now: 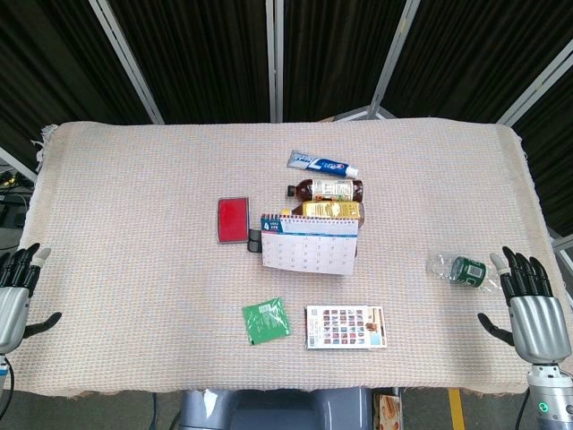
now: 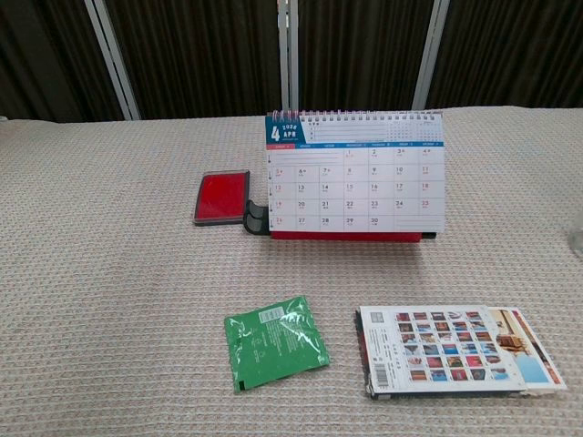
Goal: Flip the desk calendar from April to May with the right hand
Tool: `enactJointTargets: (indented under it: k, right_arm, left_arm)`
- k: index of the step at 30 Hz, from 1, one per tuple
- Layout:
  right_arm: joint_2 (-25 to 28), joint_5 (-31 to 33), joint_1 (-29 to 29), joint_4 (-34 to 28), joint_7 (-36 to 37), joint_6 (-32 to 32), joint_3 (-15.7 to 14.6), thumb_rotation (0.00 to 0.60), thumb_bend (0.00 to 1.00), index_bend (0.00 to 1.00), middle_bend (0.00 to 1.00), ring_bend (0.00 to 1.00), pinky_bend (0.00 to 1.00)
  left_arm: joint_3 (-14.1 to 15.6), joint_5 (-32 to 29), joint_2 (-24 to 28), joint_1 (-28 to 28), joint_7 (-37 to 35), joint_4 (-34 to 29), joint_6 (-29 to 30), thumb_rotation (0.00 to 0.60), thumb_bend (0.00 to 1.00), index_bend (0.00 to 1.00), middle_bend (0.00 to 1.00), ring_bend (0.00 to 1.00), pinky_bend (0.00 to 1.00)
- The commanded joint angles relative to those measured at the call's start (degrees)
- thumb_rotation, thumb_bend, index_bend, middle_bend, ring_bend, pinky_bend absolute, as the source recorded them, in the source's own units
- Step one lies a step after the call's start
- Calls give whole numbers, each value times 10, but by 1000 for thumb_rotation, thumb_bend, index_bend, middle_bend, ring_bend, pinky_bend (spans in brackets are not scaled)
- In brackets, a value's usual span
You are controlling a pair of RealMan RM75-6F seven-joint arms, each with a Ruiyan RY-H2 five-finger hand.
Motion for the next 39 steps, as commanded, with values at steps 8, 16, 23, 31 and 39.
enactJointTargets:
  k: [8,16,23,31,39]
  right_arm:
    - [1,2,1,-4,-2,-7,-3,600,88,0,0,0,0]
    - [0,1,4,-11,-2,-21,-8,600,88,0,0,0,0]
    - [-1,3,9,-26,2,-40,-15,600,88,0,0,0,0]
    - [-31,53,55,-125,-2,-132,0,600,304,133,761,711,635]
    - [-93,279,137,-186,9,-301,54,600,525,124,872,818,713]
  left_arm:
    - [2,3,1,0,-3,-1,0,600,100,0,0,0,0]
    - [2,5,5,1,-10,-1,1,600,100,0,0,0,0]
    - [0,2,6,1,-13,-4,0,600,100,0,0,0,0]
    - [-7,5,8,6,-23,-8,20,600,104,0,0,0,0]
    - [-11,14,6,10,-34,-3,37,600,106,0,0,0,0]
